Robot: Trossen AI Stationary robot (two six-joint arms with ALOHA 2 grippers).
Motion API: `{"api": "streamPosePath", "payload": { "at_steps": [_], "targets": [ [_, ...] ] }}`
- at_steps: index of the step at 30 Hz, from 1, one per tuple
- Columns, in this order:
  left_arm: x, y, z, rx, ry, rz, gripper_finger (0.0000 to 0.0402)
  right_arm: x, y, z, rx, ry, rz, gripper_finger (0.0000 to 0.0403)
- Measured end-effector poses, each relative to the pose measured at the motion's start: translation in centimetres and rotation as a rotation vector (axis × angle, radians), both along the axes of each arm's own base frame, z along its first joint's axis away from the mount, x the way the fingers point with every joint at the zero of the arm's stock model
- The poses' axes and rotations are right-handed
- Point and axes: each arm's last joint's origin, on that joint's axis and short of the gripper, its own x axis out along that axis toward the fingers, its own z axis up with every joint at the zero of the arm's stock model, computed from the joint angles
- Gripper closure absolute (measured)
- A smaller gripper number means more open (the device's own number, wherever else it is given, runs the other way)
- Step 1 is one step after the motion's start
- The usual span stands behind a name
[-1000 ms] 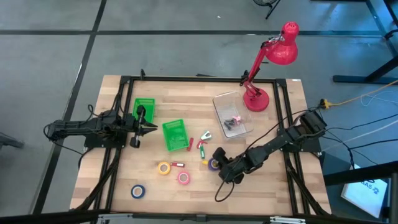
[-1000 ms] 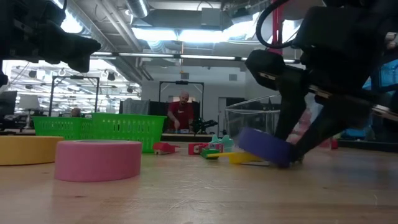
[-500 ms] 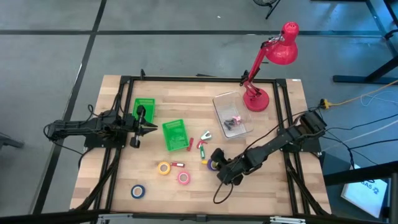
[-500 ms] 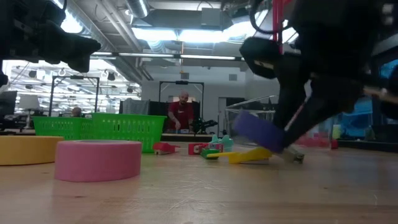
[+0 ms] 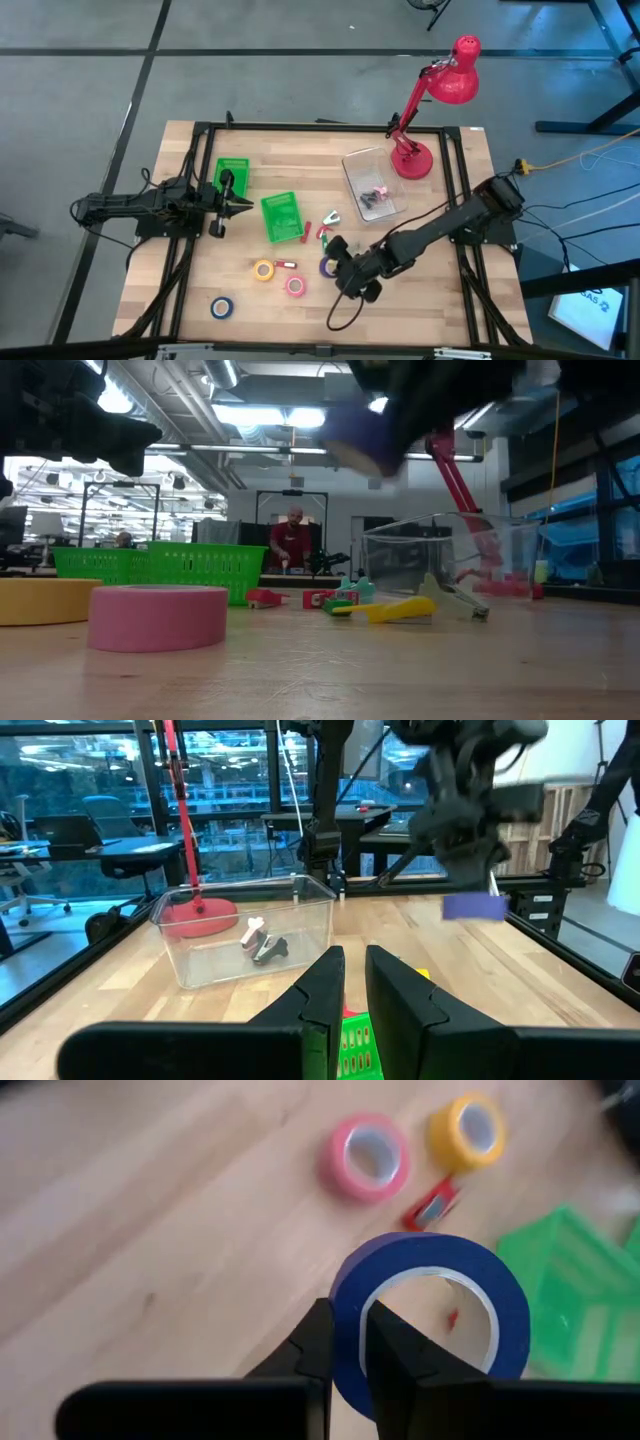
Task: Pick and place Stapler, Stapler remover, tape
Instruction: Put the green tape into the right green bin
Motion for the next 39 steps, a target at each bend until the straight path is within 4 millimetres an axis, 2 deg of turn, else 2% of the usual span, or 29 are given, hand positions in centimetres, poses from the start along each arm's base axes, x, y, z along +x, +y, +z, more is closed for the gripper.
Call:
{"api": "streamPosePath", "payload": {
  "at_steps": [5, 10, 17, 23, 31, 39],
  "targets": [
    [0.0, 0.0, 0.0, 0.000, 0.000, 0.000, 0.0359, 0.9, 0.3, 3.0, 0.069, -0.036, 0.024, 0.0368],
    [0.0, 0.0, 0.0, 0.000, 0.000, 0.000, 0.0359, 1.7, 0.2, 5.1, 0.114, -0.087, 0.028, 0.0368],
    [0.0, 0.0, 0.0, 0.000, 0.000, 0.000, 0.0359, 2.5, -0.3, 6.8, 0.153, -0.147, 0.039, 0.0368],
    [0.0, 0.0, 0.0, 0.000, 0.000, 0.000, 0.0359, 3.4, -1.3, 7.3, 0.175, -0.202, 0.072, 0.0368],
    [0.0, 0.0, 0.0, 0.000, 0.000, 0.000, 0.0359, 5.4, -4.8, 7.6, 0.186, -0.269, 0.050, 0.0368],
    [0.0, 0.0, 0.0, 0.000, 0.003, 0.003, 0.0359, 8.6, -10.1, 5.8, 0.264, -0.300, 0.003, 0.0368]
  ]
}}
